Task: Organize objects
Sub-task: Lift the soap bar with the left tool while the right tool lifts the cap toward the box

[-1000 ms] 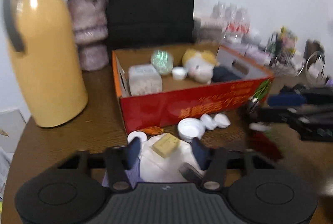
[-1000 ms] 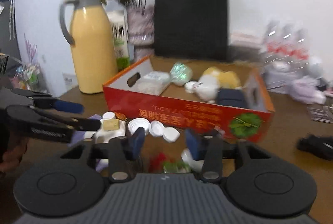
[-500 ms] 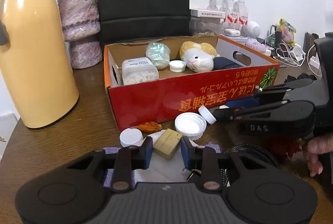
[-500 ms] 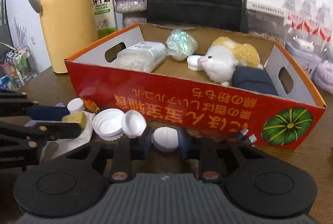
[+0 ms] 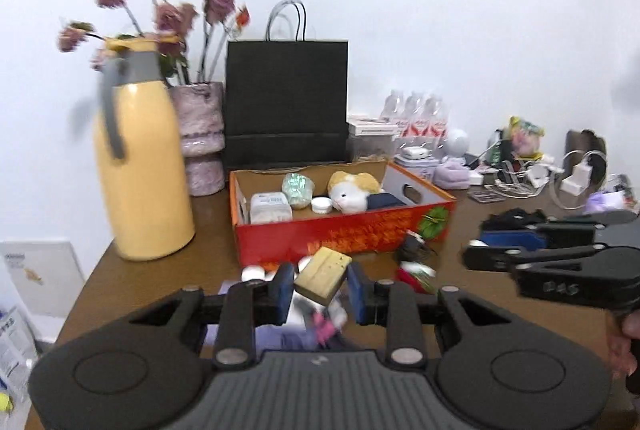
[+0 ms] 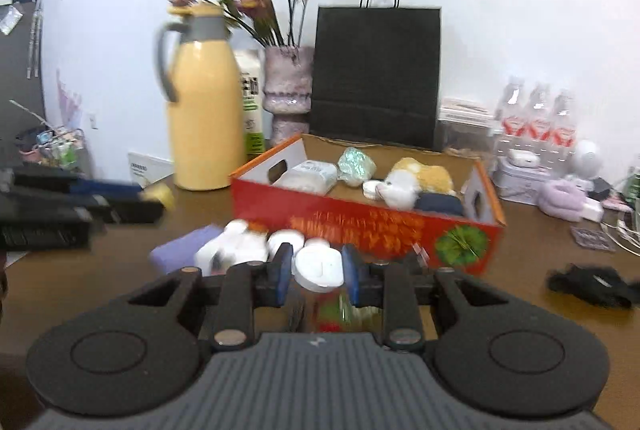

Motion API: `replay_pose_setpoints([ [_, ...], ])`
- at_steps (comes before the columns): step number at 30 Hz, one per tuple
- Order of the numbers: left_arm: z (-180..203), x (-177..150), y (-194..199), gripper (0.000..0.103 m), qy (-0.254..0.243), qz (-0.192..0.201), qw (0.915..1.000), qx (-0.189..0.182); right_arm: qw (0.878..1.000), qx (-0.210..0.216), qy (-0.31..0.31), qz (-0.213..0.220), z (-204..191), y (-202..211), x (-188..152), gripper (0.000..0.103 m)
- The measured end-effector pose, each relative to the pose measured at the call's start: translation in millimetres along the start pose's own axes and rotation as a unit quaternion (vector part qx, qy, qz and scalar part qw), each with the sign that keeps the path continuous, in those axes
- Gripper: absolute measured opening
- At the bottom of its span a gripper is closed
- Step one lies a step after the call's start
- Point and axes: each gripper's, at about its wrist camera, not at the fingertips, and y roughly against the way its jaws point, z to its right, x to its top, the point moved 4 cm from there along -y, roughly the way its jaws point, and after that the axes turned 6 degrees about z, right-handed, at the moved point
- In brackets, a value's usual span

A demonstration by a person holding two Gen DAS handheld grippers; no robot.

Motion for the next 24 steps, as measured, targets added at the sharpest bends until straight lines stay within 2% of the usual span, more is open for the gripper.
replay_pose_setpoints([
  [3,6,-19,57,0.027,0.033,-0.015,0.9994,0.001,1.000,-0.002,-0.019,-0.010,-1,64,-17,0.027],
  [6,13,-33,84,0.027,0.074,-0.035,0.9966,-0.007,0.999,-0.001,-0.043,-0.015,-6,114,-38,0.027],
  [8,21,-35,92,0.027,0.071,-0.032,0.9970,-0.007,0.997,-0.012,-0.075,-0.022,-3,127,-50,0.027],
  [10,30,-33,95,0.027,0.052,-0.026,0.9983,-0.007,0.996,-0.020,-0.084,-0.024,-2,133,-57,0.027],
  [13,42,-29,100,0.027,0.034,-0.014,0.9991,-0.022,0.998,-0.025,-0.059,-0.016,-9,142,-57,0.027],
  [16,47,-30,99,0.027,0.035,-0.012,0.9989,-0.030,0.997,-0.028,-0.068,-0.009,-6,145,-56,0.027],
  [21,40,-34,74,0.027,0.046,-0.035,0.9980,-0.027,0.997,-0.029,-0.074,-0.024,-1,133,-62,0.027],
  [24,32,-22,47,0.027,0.032,-0.033,0.9983,-0.036,0.997,-0.024,-0.070,-0.025,6,115,-54,0.027],
])
